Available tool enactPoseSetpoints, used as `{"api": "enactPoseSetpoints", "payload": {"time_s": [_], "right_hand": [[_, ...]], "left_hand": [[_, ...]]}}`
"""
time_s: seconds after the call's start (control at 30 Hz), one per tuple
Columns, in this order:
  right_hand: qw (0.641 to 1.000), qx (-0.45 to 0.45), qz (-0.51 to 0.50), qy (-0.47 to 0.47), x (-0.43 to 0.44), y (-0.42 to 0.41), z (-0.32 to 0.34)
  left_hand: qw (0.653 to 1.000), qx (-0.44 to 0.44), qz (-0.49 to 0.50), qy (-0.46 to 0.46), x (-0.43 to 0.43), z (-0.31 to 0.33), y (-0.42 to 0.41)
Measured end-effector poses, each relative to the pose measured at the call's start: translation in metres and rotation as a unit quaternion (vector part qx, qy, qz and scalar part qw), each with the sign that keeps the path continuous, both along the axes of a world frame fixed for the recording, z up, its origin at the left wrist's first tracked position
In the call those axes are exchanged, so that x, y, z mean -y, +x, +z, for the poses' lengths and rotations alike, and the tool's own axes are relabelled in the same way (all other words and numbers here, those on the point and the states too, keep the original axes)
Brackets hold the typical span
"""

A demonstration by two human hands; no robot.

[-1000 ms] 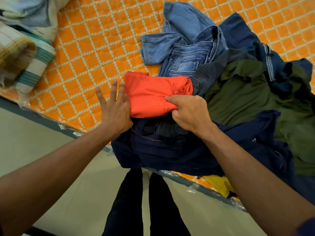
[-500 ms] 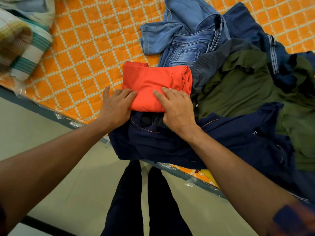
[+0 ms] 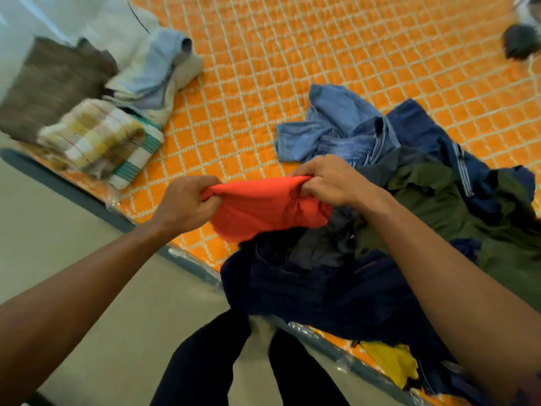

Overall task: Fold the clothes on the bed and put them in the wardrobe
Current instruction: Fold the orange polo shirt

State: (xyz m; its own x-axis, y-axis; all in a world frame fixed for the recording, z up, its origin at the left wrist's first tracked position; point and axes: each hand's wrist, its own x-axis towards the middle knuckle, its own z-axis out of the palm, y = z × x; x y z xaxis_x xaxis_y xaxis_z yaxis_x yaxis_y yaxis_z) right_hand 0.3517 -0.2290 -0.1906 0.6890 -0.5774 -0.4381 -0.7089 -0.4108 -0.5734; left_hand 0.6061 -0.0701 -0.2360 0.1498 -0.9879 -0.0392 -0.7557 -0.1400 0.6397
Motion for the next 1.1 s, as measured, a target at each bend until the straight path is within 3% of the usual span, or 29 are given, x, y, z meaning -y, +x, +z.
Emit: {"api": "enactPoseSetpoints", "payload": {"time_s": [0.13,0.23,0.5,0.77,0.9,1.0,1.1], "right_hand": [[0.995,-0.035,0.069,0.055,0.027,0.061,0.013],[0.994,-0.046,0.092,0.043,0.048,0.109,0.014],[0.988,0.043,0.040,-0.145,0.152,0.266,0.062],[0.942,0.165,0.012,-0.292,0.257,0.469,0.098],[0.920,0.229,-0.046,-0.314,0.284,0.538,0.071],[0.939,0.180,-0.082,-0.282,0.289,0.569,0.015],[0.969,0.087,-0.085,-0.214,0.273,0.590,-0.068]], "left_hand": [[0.999,-0.022,0.023,0.028,0.000,0.022,0.054],[0.997,-0.042,0.054,0.022,0.012,0.030,0.099],[0.974,-0.081,0.185,-0.107,0.105,0.066,0.223],[0.926,0.000,0.272,-0.262,0.216,0.112,0.394],[0.917,0.068,0.251,-0.303,0.245,0.106,0.440],[0.934,0.120,0.202,-0.268,0.247,0.050,0.453],[0.966,0.123,0.203,-0.103,0.239,-0.042,0.454]]}}
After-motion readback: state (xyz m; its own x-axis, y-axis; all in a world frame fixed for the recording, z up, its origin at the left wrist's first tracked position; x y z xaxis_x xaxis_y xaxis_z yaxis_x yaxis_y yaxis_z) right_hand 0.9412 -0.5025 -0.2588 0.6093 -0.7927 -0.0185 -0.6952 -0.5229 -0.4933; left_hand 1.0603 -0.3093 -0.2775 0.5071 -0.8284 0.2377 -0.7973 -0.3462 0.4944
